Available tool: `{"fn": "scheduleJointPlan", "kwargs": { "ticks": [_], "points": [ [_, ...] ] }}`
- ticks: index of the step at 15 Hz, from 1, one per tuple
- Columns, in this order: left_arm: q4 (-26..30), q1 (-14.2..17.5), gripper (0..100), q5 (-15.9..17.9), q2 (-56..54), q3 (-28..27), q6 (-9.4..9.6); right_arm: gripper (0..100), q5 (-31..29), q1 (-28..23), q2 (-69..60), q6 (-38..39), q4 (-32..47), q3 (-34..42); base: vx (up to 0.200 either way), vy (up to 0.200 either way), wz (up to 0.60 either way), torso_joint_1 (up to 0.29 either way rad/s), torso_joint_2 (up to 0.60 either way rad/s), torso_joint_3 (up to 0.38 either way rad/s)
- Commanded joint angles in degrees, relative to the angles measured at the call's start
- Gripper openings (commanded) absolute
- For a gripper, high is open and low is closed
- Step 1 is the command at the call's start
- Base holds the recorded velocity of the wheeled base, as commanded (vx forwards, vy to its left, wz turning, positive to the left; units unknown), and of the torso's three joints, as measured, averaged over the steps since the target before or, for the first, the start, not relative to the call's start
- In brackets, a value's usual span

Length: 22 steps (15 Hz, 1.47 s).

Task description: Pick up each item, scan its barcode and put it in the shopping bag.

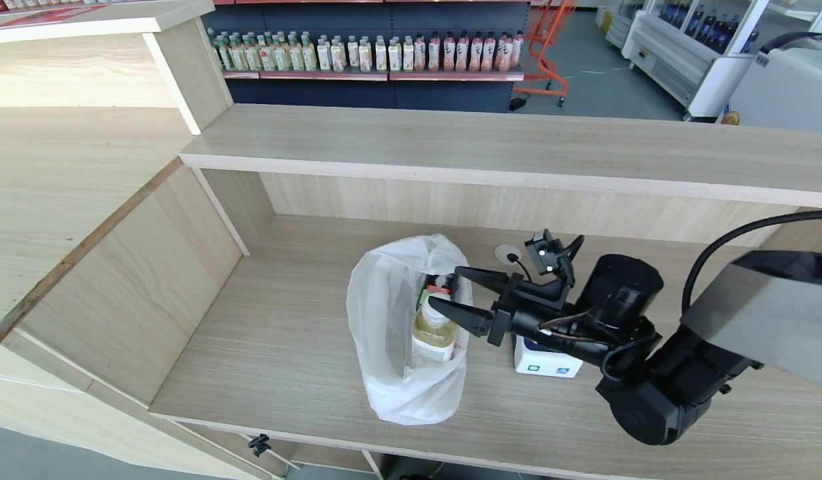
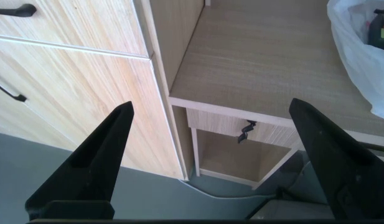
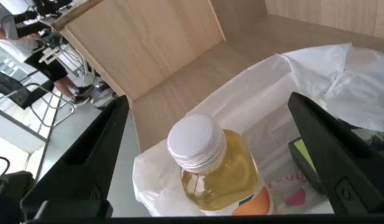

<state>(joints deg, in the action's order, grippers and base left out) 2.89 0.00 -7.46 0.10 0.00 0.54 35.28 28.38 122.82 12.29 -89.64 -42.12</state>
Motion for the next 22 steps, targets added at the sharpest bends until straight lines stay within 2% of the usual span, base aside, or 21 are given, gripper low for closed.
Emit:
{"fn": "scheduleJointPlan", "kwargs": {
  "ticks": [1,5,7,9,10,11,12,13,14,17,19,22],
  "points": [
    [0.01,0.00,100,-0.01,-0.01,0.00,-0.01,100,-0.04,-2.72,-6.72,0.46,1.66,3.27,0.000,0.000,0.00,0.000,0.00,0.000],
    [0.01,0.00,100,-0.01,-0.01,0.00,-0.01,100,0.14,-12.56,-35.19,0.81,18.71,16.72,0.000,0.000,0.00,0.000,0.00,0.000],
    [0.01,0.00,100,-0.01,-0.01,0.00,-0.01,100,-0.21,-18.10,-46.79,-0.16,22.58,25.51,0.000,0.000,0.00,0.000,0.00,0.000],
    [0.01,0.00,100,-0.01,-0.01,0.00,-0.01,100,-1.18,-29.52,-59.54,-11.94,38.31,33.33,0.000,0.000,0.00,0.000,0.00,0.000],
    [0.01,0.00,100,-0.01,-0.01,0.00,-0.01,100,-3.38,-32.42,-63.23,-14.57,43.93,35.09,0.000,0.000,0.00,0.000,0.00,0.000],
    [0.01,0.00,100,-0.01,-0.01,0.00,-0.01,100,-17.26,-35.24,-75.01,-15.19,55.62,39.57,0.000,0.000,0.00,0.000,0.00,0.000],
    [0.01,0.00,100,-0.01,-0.01,0.00,-0.01,100,-23.94,-34.27,-81.34,-15.10,60.19,41.59,0.000,0.000,0.00,0.000,0.00,0.000],
    [0.01,0.00,100,-0.01,-0.01,0.00,-0.01,100,-28.95,-31.19,-89.33,-15.01,64.85,42.12,0.000,0.000,0.00,0.000,0.00,0.000],
    [0.01,0.00,100,-0.01,-0.01,0.00,-0.01,100,-32.03,-27.85,-98.21,-15.19,71.62,42.12,0.000,0.000,0.00,0.000,0.00,0.000],
    [0.01,0.00,100,-0.01,-0.01,0.00,-0.01,100,-33.87,-28.12,-117.55,-14.92,89.81,42.12,0.000,0.000,0.00,0.000,0.00,0.000],
    [0.01,0.00,100,-0.01,-0.01,0.00,-0.01,100,-33.79,-28.64,-122.82,-14.92,89.11,42.12,0.000,0.000,0.00,0.000,0.00,0.000],
    [0.01,0.00,100,-0.01,-0.01,0.00,-0.01,100,-33.87,-28.64,-122.82,-14.05,89.20,42.12,0.000,0.000,0.00,0.000,0.00,0.000]
  ]
}}
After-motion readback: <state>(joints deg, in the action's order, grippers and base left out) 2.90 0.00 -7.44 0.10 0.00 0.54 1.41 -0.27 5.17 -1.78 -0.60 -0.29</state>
